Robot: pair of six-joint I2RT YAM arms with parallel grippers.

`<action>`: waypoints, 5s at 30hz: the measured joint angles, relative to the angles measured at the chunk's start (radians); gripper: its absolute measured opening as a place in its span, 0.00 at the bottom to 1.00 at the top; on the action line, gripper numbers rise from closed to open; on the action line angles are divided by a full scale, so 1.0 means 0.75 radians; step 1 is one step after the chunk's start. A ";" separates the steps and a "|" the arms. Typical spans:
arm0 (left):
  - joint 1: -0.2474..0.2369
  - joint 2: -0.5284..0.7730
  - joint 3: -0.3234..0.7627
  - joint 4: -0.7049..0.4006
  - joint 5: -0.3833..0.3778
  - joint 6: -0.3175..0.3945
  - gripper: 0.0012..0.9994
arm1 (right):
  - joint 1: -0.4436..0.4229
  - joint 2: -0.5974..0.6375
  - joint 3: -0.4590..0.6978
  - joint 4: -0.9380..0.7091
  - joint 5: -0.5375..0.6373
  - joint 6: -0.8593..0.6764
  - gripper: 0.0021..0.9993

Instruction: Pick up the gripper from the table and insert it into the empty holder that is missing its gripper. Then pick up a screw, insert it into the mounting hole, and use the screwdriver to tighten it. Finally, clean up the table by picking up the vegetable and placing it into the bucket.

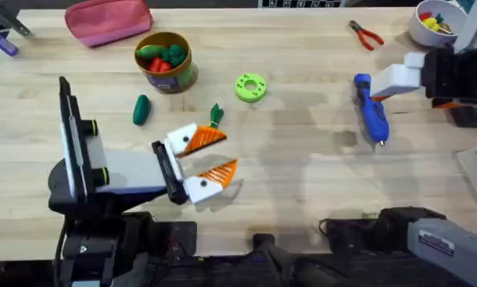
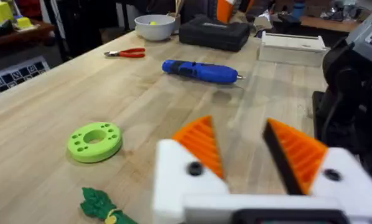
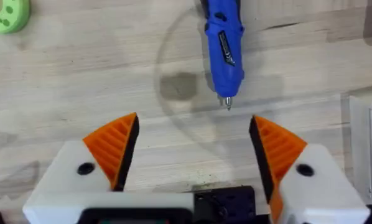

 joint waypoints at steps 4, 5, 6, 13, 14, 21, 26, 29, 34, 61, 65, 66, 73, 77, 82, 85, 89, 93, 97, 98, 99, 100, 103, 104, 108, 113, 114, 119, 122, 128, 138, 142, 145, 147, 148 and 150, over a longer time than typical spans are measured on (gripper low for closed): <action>0.000 0.000 0.000 0.000 0.002 0.002 0.02 | 0.000 0.000 -0.001 0.010 0.000 0.000 0.99; 0.000 0.000 0.000 0.000 0.002 0.002 0.01 | 0.000 0.000 -0.001 0.018 0.000 0.000 0.99; 0.000 0.000 0.000 0.000 0.002 0.002 0.01 | 0.000 0.000 -0.001 0.021 0.000 0.000 0.99; 0.000 0.000 0.000 0.000 0.002 0.002 0.01 | 0.000 0.000 0.000 0.025 0.000 0.000 0.99; 0.000 0.000 0.000 0.000 0.002 0.002 0.01 | 0.000 0.000 0.000 0.028 0.000 0.000 0.99; 0.000 0.000 0.000 0.000 0.002 0.002 0.01 | -0.055 0.000 -0.001 0.144 0.000 0.000 0.99; 0.000 0.000 0.000 0.000 0.002 0.002 0.01 | -0.123 0.022 -0.001 0.212 0.000 -0.007 0.99; 0.000 0.000 0.000 0.000 0.002 0.002 0.01 | -0.152 0.096 -0.001 0.225 0.000 -0.041 0.99; 0.000 0.000 0.000 0.000 0.002 0.002 0.01 | -0.169 0.273 -0.001 0.315 -0.001 -0.089 0.99; 0.000 0.000 0.000 0.000 0.002 0.002 0.01 | -0.173 0.824 -0.001 0.570 -0.004 -0.281 0.99; 0.000 0.000 0.000 -0.001 0.002 0.002 0.01 | -0.194 0.838 -0.021 0.590 -0.004 -0.281 0.97; 0.000 0.000 0.000 0.000 0.002 0.002 0.01 | -0.201 0.838 -0.032 0.601 -0.004 -0.281 0.97; 0.000 0.000 0.000 0.000 0.002 0.002 0.01 | -0.223 0.842 -0.069 0.655 -0.004 -0.306 0.97; 0.000 0.000 0.000 0.000 0.002 0.002 0.01 | -0.223 0.858 -0.070 0.659 -0.004 -0.326 0.97; 0.000 0.000 0.000 -0.001 0.002 0.002 0.01 | -0.223 0.884 -0.070 0.662 -0.020 -0.319 0.92; 0.000 0.000 0.000 0.000 0.003 0.002 0.01 | -0.223 0.884 -0.070 0.663 -0.023 -0.319 0.92; 0.000 0.000 0.000 0.000 0.003 0.002 0.01 | -0.223 0.884 -0.070 0.662 -0.027 -0.319 0.90; 0.000 0.000 0.000 -0.001 0.003 0.002 0.01 | -0.221 0.884 -0.070 0.662 -0.035 -0.316 0.72; 0.000 0.000 0.000 -0.001 0.003 0.002 0.01 | -0.222 0.884 -0.070 0.666 -0.034 -0.315 0.54; 0.000 0.000 0.000 0.000 0.003 0.002 0.01 | -0.222 0.884 -0.070 0.667 -0.032 -0.314 0.49; 0.000 0.000 0.000 -0.001 0.003 0.002 0.01 | -0.222 0.884 -0.070 0.667 -0.030 -0.316 0.44; 0.000 0.000 0.000 0.000 0.003 0.002 0.01 | -0.222 0.884 -0.070 0.669 -0.029 -0.315 0.37; 0.000 0.000 0.000 0.000 0.003 0.002 0.01 | -0.222 0.892 -0.070 0.678 -0.020 -0.317 0.05; 0.000 0.000 0.000 -0.001 0.003 0.002 0.01 | -0.222 0.895 -0.070 0.678 -0.019 -0.313 0.02; 0.000 0.000 0.000 0.000 0.003 0.002 0.01 | -0.223 0.895 -0.070 0.679 -0.019 -0.314 0.02; 0.000 0.000 0.000 0.000 0.003 0.002 0.01 | -0.223 0.895 -0.070 0.679 -0.019 -0.314 0.02; 0.000 0.000 0.000 0.000 0.003 0.002 0.01 | -0.223 0.895 -0.070 0.679 -0.019 -0.314 0.02; 0.000 0.000 0.000 0.000 0.003 0.002 0.01 | -0.222 0.895 -0.067 0.672 -0.020 -0.314 0.02; 0.000 0.000 0.000 -0.001 0.003 0.002 0.01 | -0.216 0.895 -0.053 0.621 -0.035 -0.314 0.02; 0.000 0.000 0.000 -0.001 0.003 0.002 0.01 | -0.150 0.840 0.024 0.529 -0.056 -0.305 0.01; 0.000 0.000 0.000 0.000 0.003 0.002 0.01 | 0.034 0.363 0.072 0.581 -0.123 -0.242 0.01; 0.000 0.000 0.000 0.000 0.003 0.002 0.01 | 0.064 0.187 0.073 0.611 -0.215 -0.231 0.01; 0.000 0.000 0.000 -0.001 0.003 0.002 0.01 | 0.085 0.071 0.073 0.618 -0.270 -0.228 0.01; 0.000 0.000 0.000 -0.001 0.003 0.002 0.01 | 0.098 0.005 0.073 0.626 -0.309 -0.228 0.01; 0.000 0.000 0.000 0.000 0.003 0.002 0.01 | 0.104 -0.028 0.073 0.633 -0.332 -0.228 0.01; 0.000 0.000 0.000 -0.001 0.003 0.002 0.01 | 0.113 -0.084 0.073 0.648 -0.387 -0.225 0.01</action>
